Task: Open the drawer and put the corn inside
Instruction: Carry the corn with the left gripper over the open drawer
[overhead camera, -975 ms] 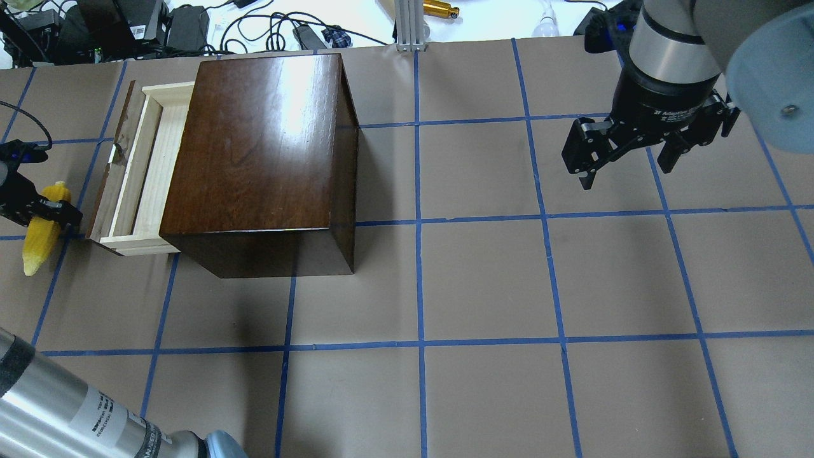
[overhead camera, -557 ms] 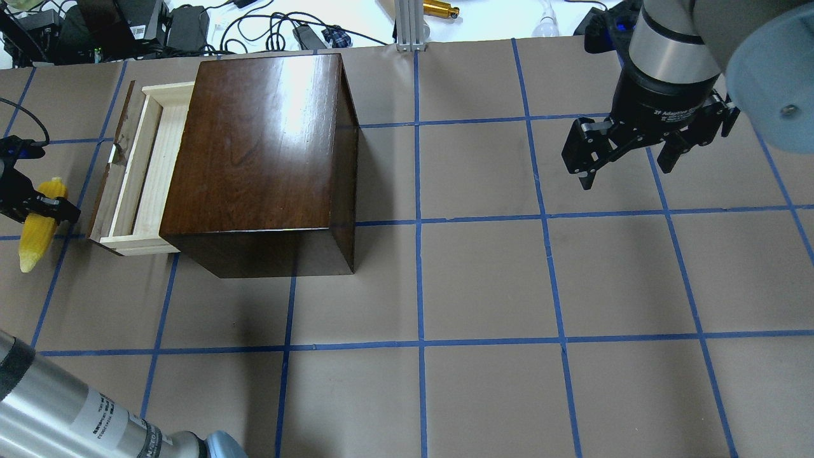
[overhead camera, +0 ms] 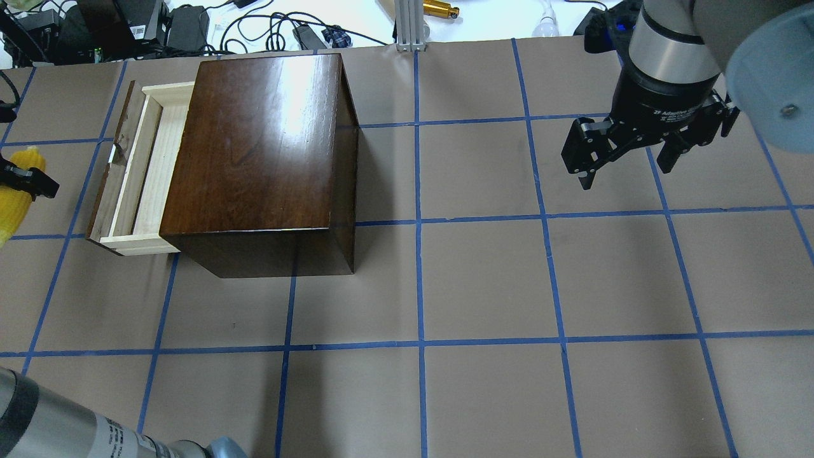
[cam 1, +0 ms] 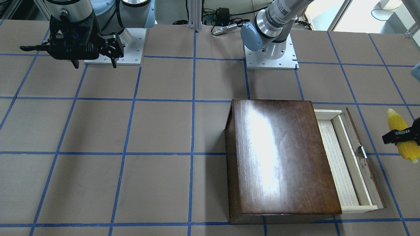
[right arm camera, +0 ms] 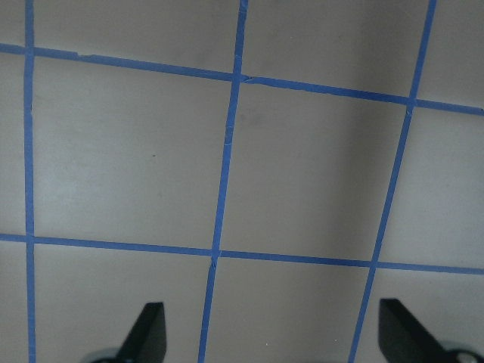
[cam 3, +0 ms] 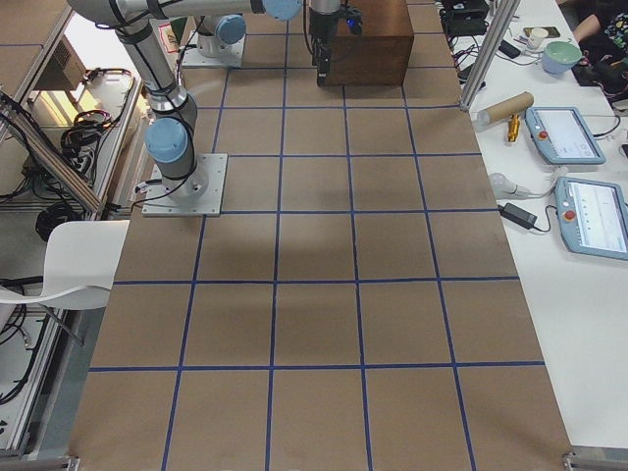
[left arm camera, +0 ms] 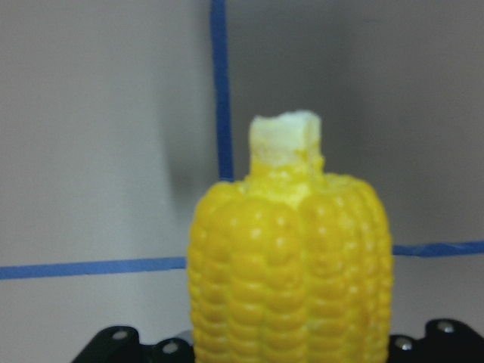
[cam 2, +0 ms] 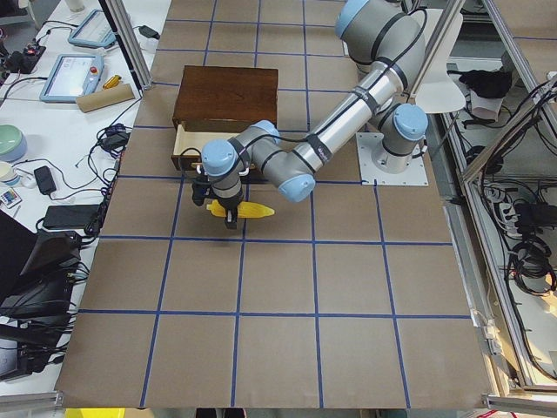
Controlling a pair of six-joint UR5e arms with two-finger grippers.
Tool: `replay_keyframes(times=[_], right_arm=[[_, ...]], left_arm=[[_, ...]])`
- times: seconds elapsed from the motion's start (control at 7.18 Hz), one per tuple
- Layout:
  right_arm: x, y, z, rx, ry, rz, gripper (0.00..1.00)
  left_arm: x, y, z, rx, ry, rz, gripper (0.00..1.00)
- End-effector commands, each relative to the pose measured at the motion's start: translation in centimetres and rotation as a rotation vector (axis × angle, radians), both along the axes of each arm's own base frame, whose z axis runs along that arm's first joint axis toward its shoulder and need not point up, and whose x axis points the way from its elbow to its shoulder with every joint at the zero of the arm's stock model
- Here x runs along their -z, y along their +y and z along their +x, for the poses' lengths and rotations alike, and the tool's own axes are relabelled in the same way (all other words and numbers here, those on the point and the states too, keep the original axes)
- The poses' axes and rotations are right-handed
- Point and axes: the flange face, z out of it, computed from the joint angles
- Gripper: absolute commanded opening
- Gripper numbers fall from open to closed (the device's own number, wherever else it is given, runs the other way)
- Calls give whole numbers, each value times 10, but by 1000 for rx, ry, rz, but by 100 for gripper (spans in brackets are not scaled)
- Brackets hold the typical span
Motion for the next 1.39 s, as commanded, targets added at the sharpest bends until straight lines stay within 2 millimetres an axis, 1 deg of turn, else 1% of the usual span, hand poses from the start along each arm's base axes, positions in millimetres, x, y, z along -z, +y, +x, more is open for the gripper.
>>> replay_keyframes(times=[0.0, 0.14, 0.28, 0.42, 0.56, 0.7, 0.84, 0.98, 1.11, 1.25], right_arm=[[0, 0, 0, -1, 0, 1, 100], [0, 0, 0, 0, 0, 0, 100], [0, 0, 0, 0, 0, 0, 100], [0, 0, 0, 0, 0, 0, 100], [0, 0, 0, 0, 0, -1, 100], [0, 0, 0, 0, 0, -1, 100], [0, 0, 0, 0, 0, -1, 100], [0, 0, 0, 0, 0, 0, 100], [0, 0, 0, 0, 2, 0, 100], [0, 0, 0, -1, 0, -1, 100]], left_arm=[[-55, 0, -72, 6, 12, 1, 0], [-69, -6, -112, -32, 51, -19, 0], [-73, -13, -158, -99, 53, -17, 0], [-74, -21, -206, -115, 50, -12, 0], [-67, -26, -227, -123, 49, -5, 0], [-64, -29, -230, -117, 54, -3, 0], [-61, -28, -228, -114, 48, 5, 0], [-60, -29, -225, -114, 45, 2, 54], [-60, -29, -225, -114, 45, 2, 100], [-60, -29, -225, -113, 43, 3, 100]])
